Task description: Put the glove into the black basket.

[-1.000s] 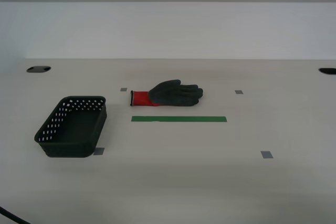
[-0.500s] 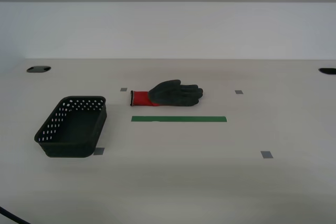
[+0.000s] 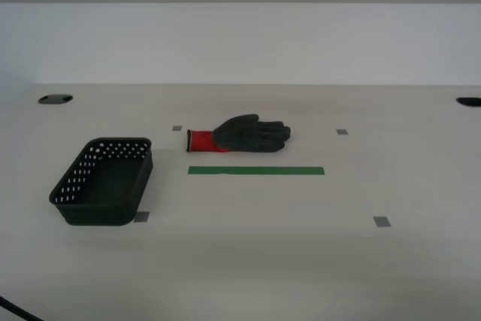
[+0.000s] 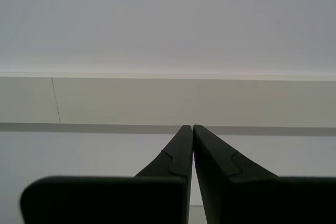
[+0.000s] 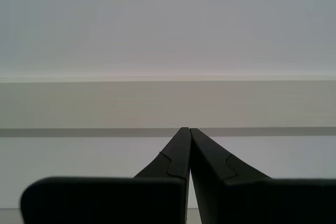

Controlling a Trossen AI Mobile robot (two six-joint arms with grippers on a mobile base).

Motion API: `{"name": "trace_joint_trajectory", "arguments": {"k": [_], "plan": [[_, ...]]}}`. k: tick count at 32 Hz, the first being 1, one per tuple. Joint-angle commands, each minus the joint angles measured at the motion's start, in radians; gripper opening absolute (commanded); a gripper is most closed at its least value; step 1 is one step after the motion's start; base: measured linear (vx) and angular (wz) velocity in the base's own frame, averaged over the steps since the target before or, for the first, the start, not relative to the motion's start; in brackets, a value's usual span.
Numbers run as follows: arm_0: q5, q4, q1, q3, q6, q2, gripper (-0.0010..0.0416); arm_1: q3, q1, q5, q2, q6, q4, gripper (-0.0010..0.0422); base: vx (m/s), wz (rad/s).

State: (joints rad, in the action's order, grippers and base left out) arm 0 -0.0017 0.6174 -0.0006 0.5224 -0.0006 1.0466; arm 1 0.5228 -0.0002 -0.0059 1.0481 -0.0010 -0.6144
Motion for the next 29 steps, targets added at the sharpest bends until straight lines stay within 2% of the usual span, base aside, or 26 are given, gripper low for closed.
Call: {"name": "trace_joint_trajectory", "arguments": {"k": [1,15,19,22,24,26,27,29], "plan": [[0.001,0.003,0.0,0.0,0.0,0.0,0.0001,0.0,0.0,0.0,0.0,0.0,-0.003,0.0,0.0,0.0],[0.001,0.002,0.001,0.0,0.0,0.0,0.0001,0.018,0.0,0.006,0.0,0.0,-0.005,0.0,0.0,0.0],[0.001,0.002,0.0,0.001,0.0,0.0,0.0001,0.07,-0.001,0.124,0.0,0.001,0.019,0.0,0.0,0.0],[0.001,0.002,0.0,0.0,0.0,0.0,0.0001,0.141,-0.002,0.182,0.0,0.001,0.159,0.0,0.0,0.0],[0.001,0.003,0.0,0.0,0.0,0.0,0.0,0.212,-0.002,0.185,0.003,0.01,0.329,0.0,0.0,0.0],[0.001,0.003,0.0,0.0,0.0,0.0,0.0001,0.284,-0.002,0.185,0.017,0.046,0.491,0.0,0.0,0.0],[0.001,0.003,0.0,0.0,0.0,0.0,0.0001,0.346,-0.002,0.188,0.036,0.08,0.608,0.0,0.0,0.0],[0.001,0.003,0.0,0.0,0.0,0.0,0.0001,0.405,-0.002,0.226,0.066,0.1,0.695,0.0,0.0,0.0]]}}
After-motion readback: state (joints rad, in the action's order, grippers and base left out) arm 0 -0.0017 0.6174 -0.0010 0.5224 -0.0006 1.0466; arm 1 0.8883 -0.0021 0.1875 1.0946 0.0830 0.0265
